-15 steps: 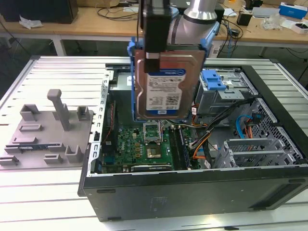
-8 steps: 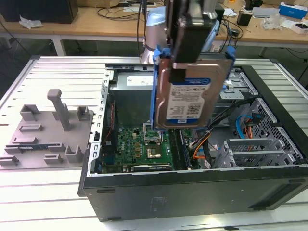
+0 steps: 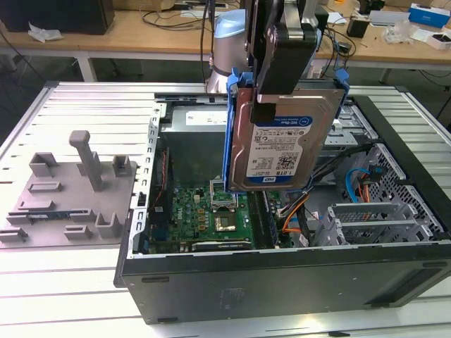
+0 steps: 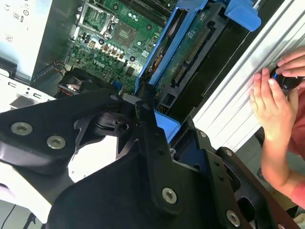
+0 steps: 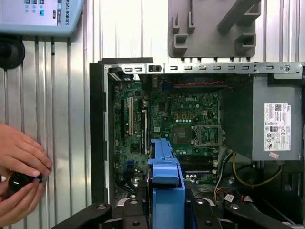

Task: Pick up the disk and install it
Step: 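Insert the disk into the insertion slot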

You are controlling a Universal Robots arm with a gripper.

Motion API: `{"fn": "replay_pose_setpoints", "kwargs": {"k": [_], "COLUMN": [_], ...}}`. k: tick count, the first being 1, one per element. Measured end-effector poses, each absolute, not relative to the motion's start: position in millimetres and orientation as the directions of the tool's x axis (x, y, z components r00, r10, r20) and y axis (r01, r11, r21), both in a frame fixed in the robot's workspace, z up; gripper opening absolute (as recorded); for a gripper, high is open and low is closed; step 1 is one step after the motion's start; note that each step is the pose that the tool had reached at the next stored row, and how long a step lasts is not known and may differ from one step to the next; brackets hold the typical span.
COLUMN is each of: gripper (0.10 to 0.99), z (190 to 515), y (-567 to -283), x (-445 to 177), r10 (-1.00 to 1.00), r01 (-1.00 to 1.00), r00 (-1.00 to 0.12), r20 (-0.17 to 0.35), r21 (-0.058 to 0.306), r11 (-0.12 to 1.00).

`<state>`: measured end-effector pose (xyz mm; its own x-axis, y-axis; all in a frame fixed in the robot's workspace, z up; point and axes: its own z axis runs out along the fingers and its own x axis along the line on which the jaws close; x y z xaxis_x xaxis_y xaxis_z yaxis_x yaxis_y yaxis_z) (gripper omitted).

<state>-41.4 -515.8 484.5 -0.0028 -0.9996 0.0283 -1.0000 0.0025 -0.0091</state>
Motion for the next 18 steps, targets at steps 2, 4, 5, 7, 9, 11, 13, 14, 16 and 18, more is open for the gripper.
{"fn": "replay_pose_setpoints", "kwargs": {"k": [2, 4, 5, 7, 9, 11, 13, 14, 16, 18], "gripper": [0.365, 0.365, 0.365, 0.365, 0.365, 0.365, 0.365, 0.365, 0.365, 0.365], "z": [484.5, 484.5, 484.5, 484.5, 484.4, 484.4, 484.2, 484.2, 484.2, 484.1], "y": [-516.0, -516.0, -516.0, -516.1, -516.4, -516.6, -516.6, -516.6, -516.7, -518.3], "x": [-41.4, -41.4, -41.3, -41.3, -40.7, -38.6, -36.9, -36.0, -34.5, -30.5], "r10": [-1.000, -1.000, -1.000, -1.000, -1.000, -1.000, -1.000, -1.000, -1.000, -1.000], "r01": [-1.000, -1.000, -1.000, -1.000, -1.000, -1.000, -1.000, -1.000, -1.000, -1.000], "r00": [-0.003, -0.003, -0.003, -0.003, -0.003, -0.003, -0.002, -0.002, -0.002, -0.002], "r20": [0.028, 0.028, 0.028, 0.028, 0.027, 0.027, 0.027, 0.025, 0.013, 0.012], "r21": [-0.009, -0.009, -0.009, -0.009, -0.009, -0.009, -0.009, -0.008, -0.008, -0.009], "r11": [0.003, 0.003, 0.003, 0.002, 0.002, 0.002, 0.002, 0.002, 0.002, 0.002]}}
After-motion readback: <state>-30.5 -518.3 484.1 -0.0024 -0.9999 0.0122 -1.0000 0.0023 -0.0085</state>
